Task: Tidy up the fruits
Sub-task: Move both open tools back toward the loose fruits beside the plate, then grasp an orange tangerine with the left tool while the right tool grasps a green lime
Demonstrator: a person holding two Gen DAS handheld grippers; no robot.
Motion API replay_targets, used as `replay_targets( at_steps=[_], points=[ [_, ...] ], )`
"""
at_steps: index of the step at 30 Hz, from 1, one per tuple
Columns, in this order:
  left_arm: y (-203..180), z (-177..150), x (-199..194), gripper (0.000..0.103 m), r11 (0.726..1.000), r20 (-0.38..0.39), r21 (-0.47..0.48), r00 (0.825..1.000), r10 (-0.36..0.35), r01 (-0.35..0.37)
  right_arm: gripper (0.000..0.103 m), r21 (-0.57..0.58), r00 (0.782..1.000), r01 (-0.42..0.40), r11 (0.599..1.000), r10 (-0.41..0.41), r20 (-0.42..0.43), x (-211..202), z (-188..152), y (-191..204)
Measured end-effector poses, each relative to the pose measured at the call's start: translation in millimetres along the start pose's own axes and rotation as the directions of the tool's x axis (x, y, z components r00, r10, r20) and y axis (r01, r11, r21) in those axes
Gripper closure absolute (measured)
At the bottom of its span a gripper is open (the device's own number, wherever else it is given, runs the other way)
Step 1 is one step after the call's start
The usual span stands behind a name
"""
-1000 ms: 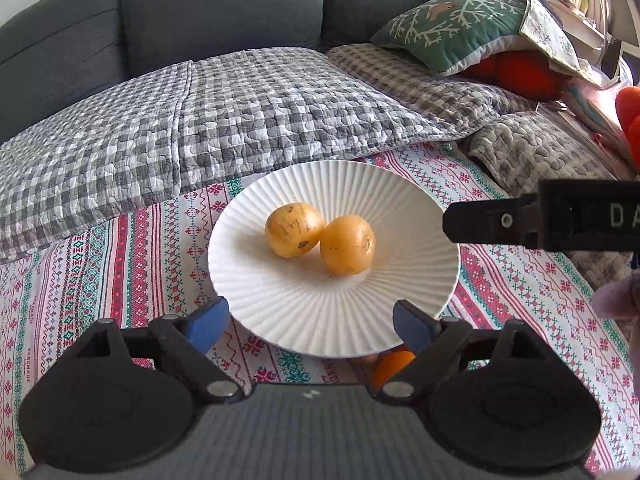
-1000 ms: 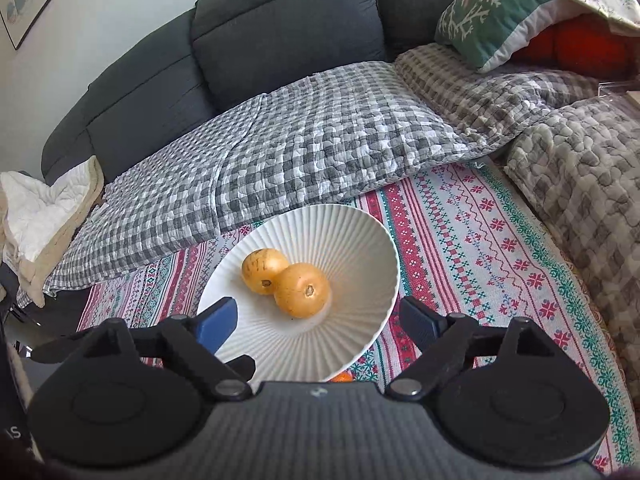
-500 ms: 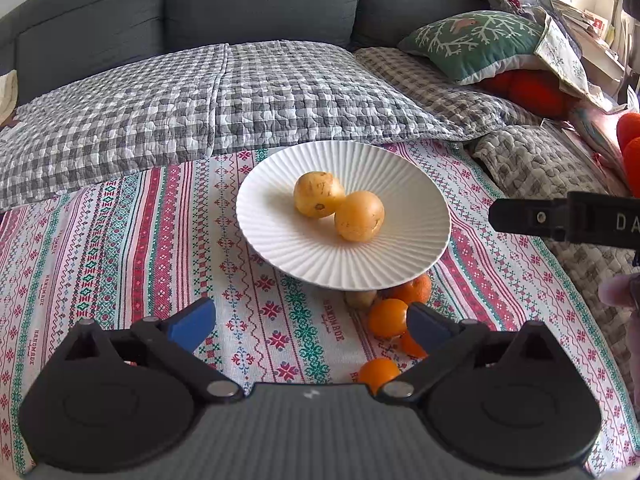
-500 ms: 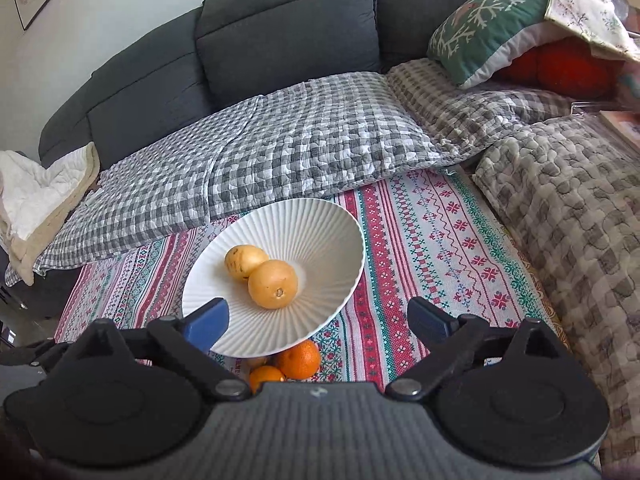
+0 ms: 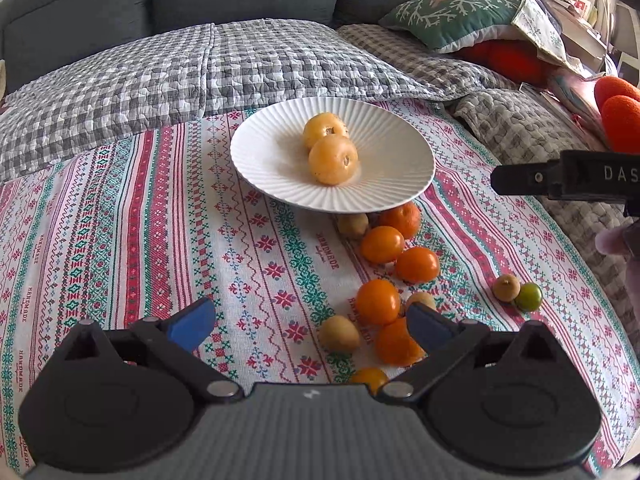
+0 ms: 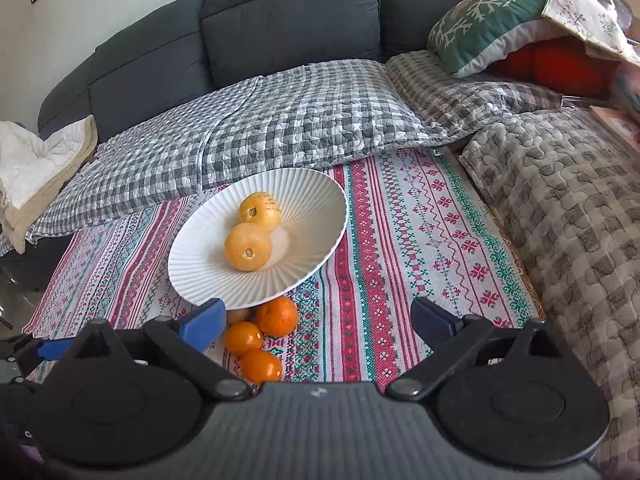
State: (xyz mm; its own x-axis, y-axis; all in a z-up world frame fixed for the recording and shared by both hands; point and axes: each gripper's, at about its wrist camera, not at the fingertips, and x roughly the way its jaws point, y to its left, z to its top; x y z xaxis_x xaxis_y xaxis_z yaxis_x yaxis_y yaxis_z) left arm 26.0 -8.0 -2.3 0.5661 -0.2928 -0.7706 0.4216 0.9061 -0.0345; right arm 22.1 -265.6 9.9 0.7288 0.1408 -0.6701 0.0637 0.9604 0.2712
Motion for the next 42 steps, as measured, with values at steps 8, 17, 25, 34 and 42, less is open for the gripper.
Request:
replay_targets(
  at_steps=[8, 17, 25, 34, 42],
  points=[
    [-5, -28, 5, 0.01, 0.999, -0.058, 0.039, 0.998, -0.035, 0.037, 0.004, -0.026, 0.995, 0.036, 0.999, -0.038, -0.091, -5, -15, -4],
    [-19, -36, 8, 0.026, 0.992, -0.056, 0.058, 0.992, -0.11, 0.114, 0.006, 0.052, 0.967, 0.108, 0.993, -0.093, -0.238, 5, -30, -32],
    [-41, -33, 18, 0.046, 0.981, -0.04, 0.123, 0.988, -0.146, 0.15, 0.016, 0.095, 0.94, 0.112, 0.989, -0.074, -0.334, 16, -39, -40],
    [-51, -29, 34, 0.063, 0.981, -0.061, 0.138, 0.99, -0.126, 0.133, 0.034, 0.036, 0.928, 0.132, 0.991, -0.111, -0.356, 20, -40, -35],
    [-55, -21, 43, 0.077, 0.989, -0.087, 0.116, 0.992, -0.087, 0.097, 0.063, -0.04, 0.923, 0.147, 0.988, -0.152, -0.354, 20, -42, -29]
  ],
)
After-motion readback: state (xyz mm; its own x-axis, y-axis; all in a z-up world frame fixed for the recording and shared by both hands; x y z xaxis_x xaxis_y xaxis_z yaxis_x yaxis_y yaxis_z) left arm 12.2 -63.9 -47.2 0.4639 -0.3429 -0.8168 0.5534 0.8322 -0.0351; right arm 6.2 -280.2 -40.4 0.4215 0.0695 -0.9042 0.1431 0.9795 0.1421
